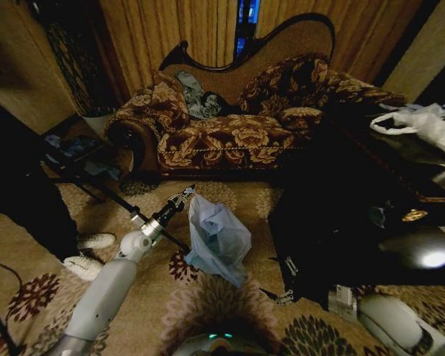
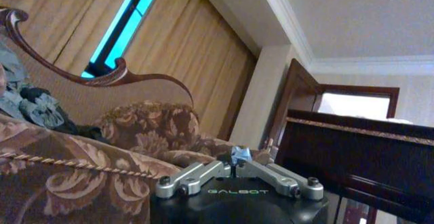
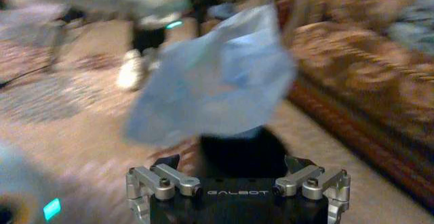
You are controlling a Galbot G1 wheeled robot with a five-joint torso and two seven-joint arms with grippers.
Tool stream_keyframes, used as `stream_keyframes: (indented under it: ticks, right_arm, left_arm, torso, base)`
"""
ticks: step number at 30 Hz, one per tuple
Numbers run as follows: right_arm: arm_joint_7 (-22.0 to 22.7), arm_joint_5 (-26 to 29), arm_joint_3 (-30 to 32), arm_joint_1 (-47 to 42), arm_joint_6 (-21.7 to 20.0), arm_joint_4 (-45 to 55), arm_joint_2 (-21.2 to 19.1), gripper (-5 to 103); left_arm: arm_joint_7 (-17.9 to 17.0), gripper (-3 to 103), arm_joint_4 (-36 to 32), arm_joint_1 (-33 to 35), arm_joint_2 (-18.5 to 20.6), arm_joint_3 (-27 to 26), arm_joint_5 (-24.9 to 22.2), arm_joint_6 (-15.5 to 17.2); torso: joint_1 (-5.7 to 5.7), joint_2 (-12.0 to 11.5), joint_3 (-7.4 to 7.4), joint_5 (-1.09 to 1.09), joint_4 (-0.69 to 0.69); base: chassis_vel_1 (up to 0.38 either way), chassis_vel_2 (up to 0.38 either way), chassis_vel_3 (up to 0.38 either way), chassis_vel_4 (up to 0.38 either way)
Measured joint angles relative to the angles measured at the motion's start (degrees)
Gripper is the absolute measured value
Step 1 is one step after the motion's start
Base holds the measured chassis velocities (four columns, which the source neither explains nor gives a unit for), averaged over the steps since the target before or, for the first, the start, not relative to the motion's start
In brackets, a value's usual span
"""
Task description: Place a garbage bag over the trash bin.
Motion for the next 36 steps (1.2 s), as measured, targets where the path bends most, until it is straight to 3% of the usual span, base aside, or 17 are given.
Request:
stream_keyframes:
  ticks: [2,3,4,5,7,10,11,13,18,19,22,27,29,31,36]
  right_arm:
    - [10.16,7.00,-1.60,1.21,-3.51,3.94,0.69,100]
    - [13.19,9.39,-2.41,1.19,-4.92,5.63,0.89,100]
    - [13.19,9.39,-2.41,1.19,-4.92,5.63,0.89,100]
    - [16.03,11.52,-3.25,0.90,-6.16,7.20,1.15,101]
    - [21.83,14.70,-5.90,0.13,-9.22,10.62,2.51,93]
    - [25.00,14.84,-9.60,-0.31,-10.07,12.27,3.53,88]
    - [26.74,14.50,-13.36,-0.35,-10.57,12.96,4.48,77]
    - [26.99,14.01,-14.59,-0.29,-10.57,12.93,4.76,77]
    - [26.22,9.31,-21.97,2.24,-8.82,7.92,7.57,55]
    - [26.22,9.31,-21.97,2.24,-8.82,7.92,7.57,55]
    - [25.89,6.92,-23.91,4.41,-6.80,3.34,10.27,39]
    - [24.80,6.47,-20.83,4.34,-5.11,0.84,10.54,18]
    - [24.72,6.45,-20.18,4.31,-4.60,0.63,10.30,18]
    - [24.70,6.73,-19.46,4.38,-4.04,0.62,10.12,7]
    - [24.86,8.33,-20.29,4.29,-4.26,2.58,10.69,1]
  left_arm:
    - [0.05,0,0.29,-0.03,-0.35,0.26,0.09,0.00]
    - [0.07,0,0.42,-0.12,-0.55,0.38,0.15,0.00]
    - [0.07,0,0.42,-0.12,-0.55,0.38,0.15,0.00]
    - [0.07,0,0.57,-0.24,-0.78,0.48,0.23,0.00]
    - [0.07,0,0.81,-0.54,-1.40,0.76,0.57,0.01]
    - [0.01,0,0.84,-0.79,-1.90,1.10,1.04,0.09]
    - [-0.23,0,0.84,-1.05,-2.32,1.45,1.41,0.26]
    - [-0.32,0,0.84,-1.14,-2.45,1.55,1.53,0.31]
    - [-0.98,0,0.70,-1.58,-3.35,2.06,2.36,0.70]
    - [-0.98,0,0.70,-1.58,-3.35,2.06,2.36,0.70]
    - [-1.43,0,0.52,-1.65,-3.83,2.48,2.93,1.03]
    - [-1.93,0,-0.42,-1.07,-3.84,2.49,3.08,1.73]
    - [-2.05,0,-0.54,-0.94,-3.87,2.49,3.11,1.79]
    - [-2.16,0,-0.64,-0.73,-4.02,2.49,3.38,1.82]
    - [-2.75,0,-1.00,-0.53,-4.20,2.49,3.76,1.86]
  torso:
    - [0.00,0.00,0.00,0.00,0.01]
    - [0.00,0.00,0.00,-0.01,0.01]
    - [0.00,0.00,0.00,-0.01,0.01]
    - [0.00,0.00,0.00,-0.02,0.01]
    - [0.00,0.00,0.00,-0.02,0.00]
    - [0.00,0.00,0.00,0.00,0.00]
    - [0.00,0.00,0.00,0.00,-0.01]
    - [0.00,0.00,0.00,-0.01,-0.01]
    - [0.00,0.00,0.00,0.00,0.01]
    - [0.00,0.00,0.00,0.00,0.01]
    - [0.00,0.00,0.00,0.01,-0.01]
    - [0.00,0.00,0.00,0.00,0.00]
    - [0.00,0.00,0.00,0.00,0.00]
    - [0.00,0.00,0.00,-0.01,0.00]
    - [0.00,0.00,0.00,-0.01,0.00]
  base:
    - [0.000,0.000,0.000,0.000]
    - [0.000,0.000,0.000,0.000]
    - [0.000,0.000,0.000,0.000]
    - [0.000,0.000,0.000,0.000]
    - [0.000,0.000,0.000,0.000]
    - [0.000,0.000,0.000,0.000]
    - [0.000,0.000,0.000,0.000]
    - [0.000,0.000,0.000,0.000]
    - [0.000,0.000,0.000,0.000]
    - [0.000,0.000,0.000,0.000]
    - [0.000,0.000,0.000,0.000]
    - [0.000,0.000,0.000,0.000]
    - [0.000,0.000,0.000,0.000]
    - [0.000,0.000,0.000,0.000]
    - [0.000,0.000,0.000,0.000]
